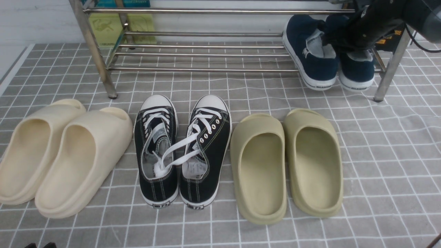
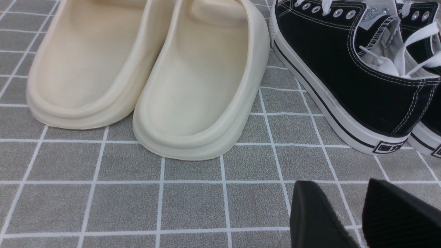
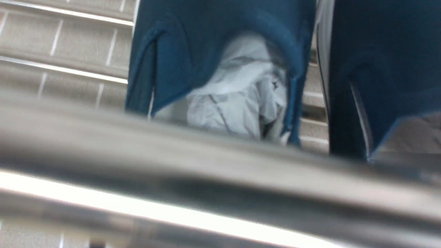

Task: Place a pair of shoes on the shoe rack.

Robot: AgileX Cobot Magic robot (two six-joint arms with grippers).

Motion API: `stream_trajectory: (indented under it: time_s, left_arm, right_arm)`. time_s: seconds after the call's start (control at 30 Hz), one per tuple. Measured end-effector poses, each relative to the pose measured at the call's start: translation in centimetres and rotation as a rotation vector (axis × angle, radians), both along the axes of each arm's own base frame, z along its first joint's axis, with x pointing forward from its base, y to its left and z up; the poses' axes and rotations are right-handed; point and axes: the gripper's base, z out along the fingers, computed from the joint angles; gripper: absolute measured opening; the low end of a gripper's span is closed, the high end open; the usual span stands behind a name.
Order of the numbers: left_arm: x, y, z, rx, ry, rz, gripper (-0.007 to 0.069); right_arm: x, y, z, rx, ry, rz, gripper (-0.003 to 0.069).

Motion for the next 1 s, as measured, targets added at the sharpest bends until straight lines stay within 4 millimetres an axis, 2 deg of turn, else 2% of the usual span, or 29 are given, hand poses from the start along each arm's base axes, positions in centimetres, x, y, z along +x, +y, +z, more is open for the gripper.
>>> stream_trajectory:
  time_s: [0.03,0.13,0.23,0.33,0.53,0.73,0.77,0.8,0.83,0.9,1.0]
  left_arm:
    - [0.0,0.0,0.0,0.000,0.000,0.000,0.0238]
    - [0.0,0.0,0.0,0.000,0.000,0.000,0.0238]
    - [0.0,0.0,0.0,0.000,0.000,0.000,0.0238]
    - [0.0,0.0,0.0,0.000,0.000,0.000,0.0238]
    - [0.0,0.0,0.0,0.000,0.000,0.000,0.0238]
    - [0.0,0.0,0.0,0.000,0.000,0.000,0.0238]
    - [0.0,0.0,0.0,0.000,0.000,0.000,0.0238]
    - [0.0,0.0,0.0,0.000,0.000,0.000,0.0238]
    - [0.0,0.0,0.0,0.000,0.000,0.000,0.0238]
    - [0.0,0.0,0.0,0.000,0.000,0.000,0.0238]
    - [0.0,0.0,0.0,0.000,0.000,0.000,0.0238]
  right_arm:
    - [0.0,0.0,0.1,0.000,0.000,0.000,0.0360]
    - [-0.4,-0.1,1.2,-0.013,0.028,0.004,0.0457]
    - [-1.0,-0.2,2.0,-0.028,0.059,0.005,0.0479]
    - [-2.4,-0.3,4.1,-0.029,0.097,0.009,0.0469]
    - [-5.3,-0.5,8.9,-0.011,0.083,0.003,0.0367]
    - [-9.2,-1.0,14.0,-0.016,0.037,-0.002,0.0190]
    - [-10.6,-1.2,15.5,-0.020,0.014,0.000,0.0146]
    - [-10.8,-1.2,15.5,-0.024,0.019,0.002,0.0131]
    - [-12.5,-1.4,16.6,-0.032,0.008,0.009,0.0077]
    - [-15.5,-1.7,18.3,-0.035,-0.009,0.014,0.0015]
    - [-20.4,-2.2,19.6,-0.031,-0.038,0.012,-0.0003]
